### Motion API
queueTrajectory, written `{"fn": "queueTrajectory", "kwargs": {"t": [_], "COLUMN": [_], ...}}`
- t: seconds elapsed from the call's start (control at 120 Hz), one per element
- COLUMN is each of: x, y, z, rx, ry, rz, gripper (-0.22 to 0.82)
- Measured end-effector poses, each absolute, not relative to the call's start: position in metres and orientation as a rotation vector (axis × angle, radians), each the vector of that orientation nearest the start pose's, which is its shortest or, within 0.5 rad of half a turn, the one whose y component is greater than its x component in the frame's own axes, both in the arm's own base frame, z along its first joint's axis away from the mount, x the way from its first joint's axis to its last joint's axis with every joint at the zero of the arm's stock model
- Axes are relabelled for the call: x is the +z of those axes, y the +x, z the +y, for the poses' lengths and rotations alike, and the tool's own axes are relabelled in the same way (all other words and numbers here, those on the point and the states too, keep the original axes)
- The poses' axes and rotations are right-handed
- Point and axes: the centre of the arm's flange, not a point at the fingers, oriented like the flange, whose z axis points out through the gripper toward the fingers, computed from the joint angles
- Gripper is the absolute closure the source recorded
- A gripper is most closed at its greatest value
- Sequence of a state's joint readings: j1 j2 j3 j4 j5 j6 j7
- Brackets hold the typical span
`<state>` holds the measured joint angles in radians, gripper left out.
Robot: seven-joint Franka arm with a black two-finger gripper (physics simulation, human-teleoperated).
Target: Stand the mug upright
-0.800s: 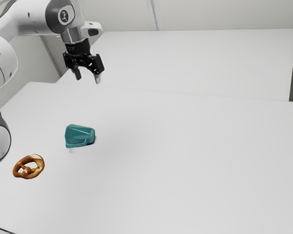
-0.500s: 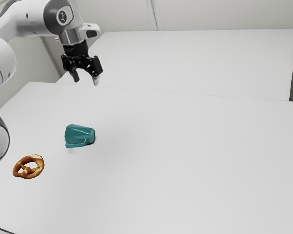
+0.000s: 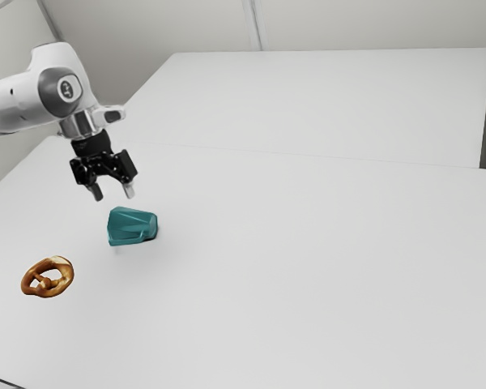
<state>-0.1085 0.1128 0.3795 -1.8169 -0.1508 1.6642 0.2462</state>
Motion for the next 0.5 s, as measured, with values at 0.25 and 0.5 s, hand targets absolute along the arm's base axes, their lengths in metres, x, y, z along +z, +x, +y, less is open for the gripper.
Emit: {"fn": "queueTrajectory", "kwargs": {"t": [0.25, 0.5], "x": [0.419, 0.397], "y": [0.566, 0.553], "z": [0.171, 0.205], "rx": [0.18, 0.116], "ry": [-3.338, -3.375], "rz": [-0.144, -0.148], "gripper": [0.0, 0.0]}}
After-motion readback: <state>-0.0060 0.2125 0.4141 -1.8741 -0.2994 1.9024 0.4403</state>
